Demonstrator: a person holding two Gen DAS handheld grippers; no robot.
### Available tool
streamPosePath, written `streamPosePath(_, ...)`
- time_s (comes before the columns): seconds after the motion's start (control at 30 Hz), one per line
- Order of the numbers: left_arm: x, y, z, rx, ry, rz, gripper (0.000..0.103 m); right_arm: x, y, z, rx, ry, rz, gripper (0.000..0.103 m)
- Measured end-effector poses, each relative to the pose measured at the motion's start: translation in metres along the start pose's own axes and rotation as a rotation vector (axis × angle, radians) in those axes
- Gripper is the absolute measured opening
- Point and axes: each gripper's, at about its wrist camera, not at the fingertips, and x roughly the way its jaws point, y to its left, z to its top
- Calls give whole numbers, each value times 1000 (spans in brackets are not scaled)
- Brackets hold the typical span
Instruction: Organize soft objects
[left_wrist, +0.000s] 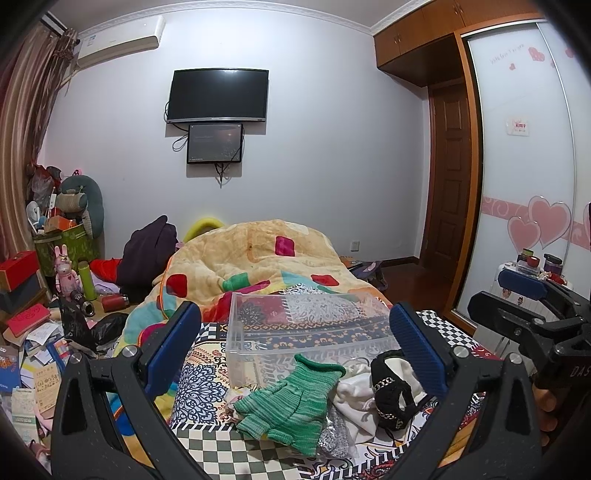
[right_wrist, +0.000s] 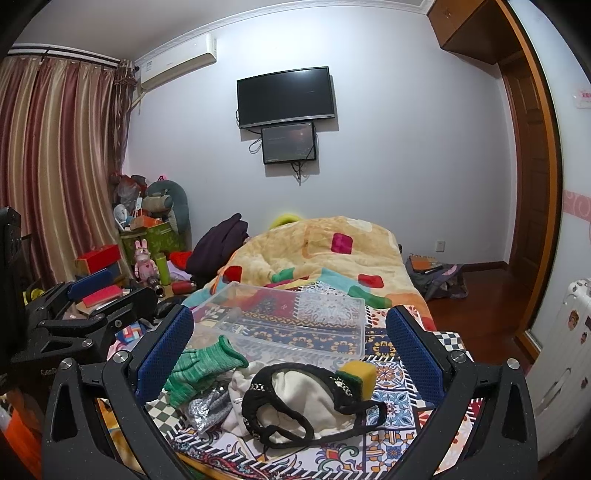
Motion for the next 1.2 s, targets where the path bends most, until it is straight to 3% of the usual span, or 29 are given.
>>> streamPosePath(0.8, -1, -2, -1, 5, 8, -5, 103, 0, 0, 0, -1, 2, -2, 103)
streamPosePath(0.93, 11, -1, -7, 16, 70, -30, 103, 6, -2, -4, -5, 34, -7, 103)
streamPosePath(1.2, 45, 7, -32, 8, 238, -64, 103, 34, -18, -28, 27, 194, -3, 103)
